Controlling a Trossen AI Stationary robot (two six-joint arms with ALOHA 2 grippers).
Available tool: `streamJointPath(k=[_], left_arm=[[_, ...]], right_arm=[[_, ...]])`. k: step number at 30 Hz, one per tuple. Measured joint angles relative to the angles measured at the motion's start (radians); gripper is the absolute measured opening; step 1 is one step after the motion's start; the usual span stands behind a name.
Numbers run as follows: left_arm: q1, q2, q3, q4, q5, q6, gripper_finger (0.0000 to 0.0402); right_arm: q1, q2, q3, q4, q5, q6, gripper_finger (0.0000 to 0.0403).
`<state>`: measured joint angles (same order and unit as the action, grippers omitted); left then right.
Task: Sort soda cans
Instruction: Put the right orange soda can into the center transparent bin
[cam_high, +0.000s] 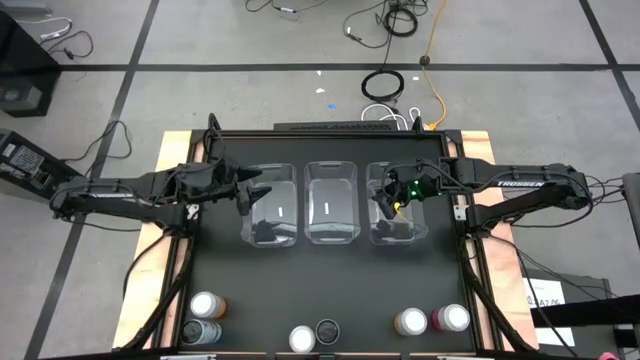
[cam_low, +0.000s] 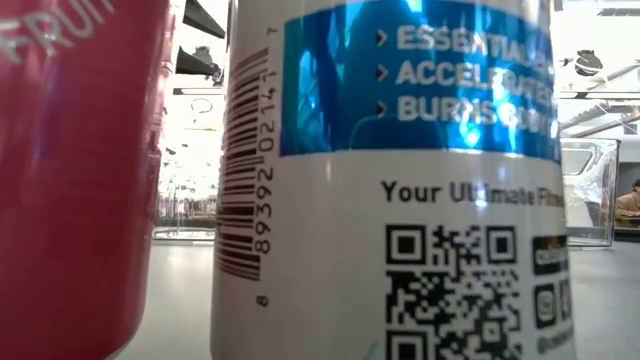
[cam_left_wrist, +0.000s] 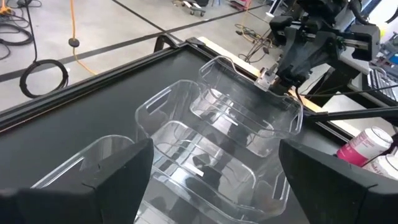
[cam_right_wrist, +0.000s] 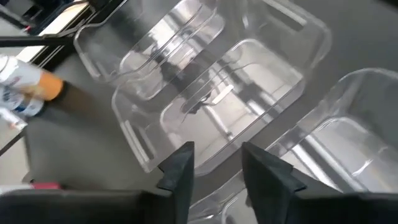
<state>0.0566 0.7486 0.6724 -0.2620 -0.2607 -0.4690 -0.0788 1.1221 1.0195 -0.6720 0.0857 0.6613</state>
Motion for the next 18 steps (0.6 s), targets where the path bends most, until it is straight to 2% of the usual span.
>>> streamJointPath(k=[5,13,15,18], left_arm=[[0.000,0.000,0.000,0.000,0.000,0.000,0.0354],[0.000,0.000,0.000,0.000,0.000,0.000,0.0354],[0.000,0.000,0.000,-0.001,0.000,0.000,0.0354],[0.000,0.000,0.000,0.000,0.000,0.000,0.0354]], right_arm=[[-0.001,0.000,0.000,-0.004,0.080,-0.015,0.0216],[0.000,0.000,0.000,-0.005,0.157,-0.031,0.0380],[0.000,0.000,0.000,-0.005,0.158,-0.034,0.0393],[0.000,0.000,0.000,-0.005,0.155,-0.046,0.0386]])
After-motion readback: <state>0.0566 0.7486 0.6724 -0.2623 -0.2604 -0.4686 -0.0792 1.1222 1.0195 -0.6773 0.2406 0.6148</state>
